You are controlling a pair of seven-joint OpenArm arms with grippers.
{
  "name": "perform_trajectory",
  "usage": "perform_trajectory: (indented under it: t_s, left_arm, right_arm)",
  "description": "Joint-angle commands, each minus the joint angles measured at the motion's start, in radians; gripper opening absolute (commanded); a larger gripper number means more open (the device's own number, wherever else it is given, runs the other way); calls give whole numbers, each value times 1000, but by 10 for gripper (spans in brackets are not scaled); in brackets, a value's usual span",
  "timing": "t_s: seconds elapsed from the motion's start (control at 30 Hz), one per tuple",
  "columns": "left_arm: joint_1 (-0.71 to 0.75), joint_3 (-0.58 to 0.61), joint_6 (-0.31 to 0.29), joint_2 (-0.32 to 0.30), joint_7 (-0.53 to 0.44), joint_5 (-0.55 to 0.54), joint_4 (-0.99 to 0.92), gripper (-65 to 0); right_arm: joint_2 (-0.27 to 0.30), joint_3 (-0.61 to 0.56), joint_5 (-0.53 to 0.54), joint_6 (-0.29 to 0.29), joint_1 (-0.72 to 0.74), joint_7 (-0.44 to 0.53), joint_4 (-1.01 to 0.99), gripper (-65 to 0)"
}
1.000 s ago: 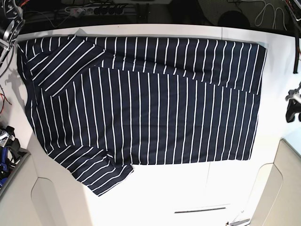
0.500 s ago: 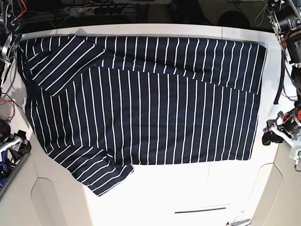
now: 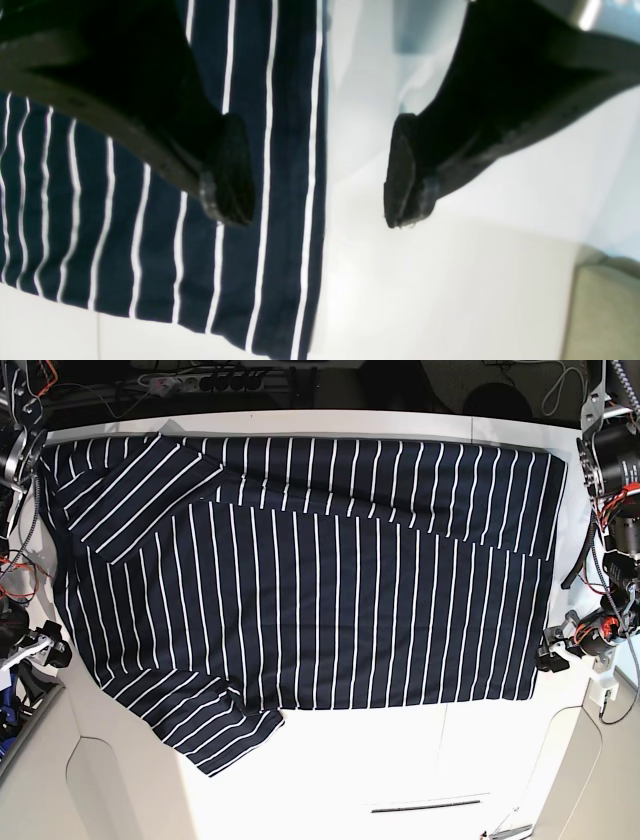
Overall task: Fold the T-shirt properly
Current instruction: 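Reach both grippers to the hem corners and grasp them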
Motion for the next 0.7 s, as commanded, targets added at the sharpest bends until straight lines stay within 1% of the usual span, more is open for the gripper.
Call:
perform_trajectory:
  t_s: [0.0,0.13,0.4,0.53,0.6,0.67]
  left_arm:
    - [-37,-2,-3,-19,-24,-12,-12,-214]
    - [-42,-2,-3,2,-33,-12,-63,-214]
    - [-42,-2,-3,56,-33,-4,-70,-214]
    - [-42,-2,-3,64,-32,-4,-70,-214]
    - [-42,-2,-3,63,-32,3,-70,-214]
    - [-43,-2,-3,63,-32,18,-70,-214]
  right_arm:
    - [19,3,16,4,24,23,14,-303]
    - [10,3,0,4,24,23,11,-303]
    - [-47,3,-9,4,24,26,11,-303]
    - [-66,3,-61,3,24,53,11,-303]
    - [-66,3,-79,1,24,64,10,-303]
    - [-63,3,-98,-16,25,74,10,-303]
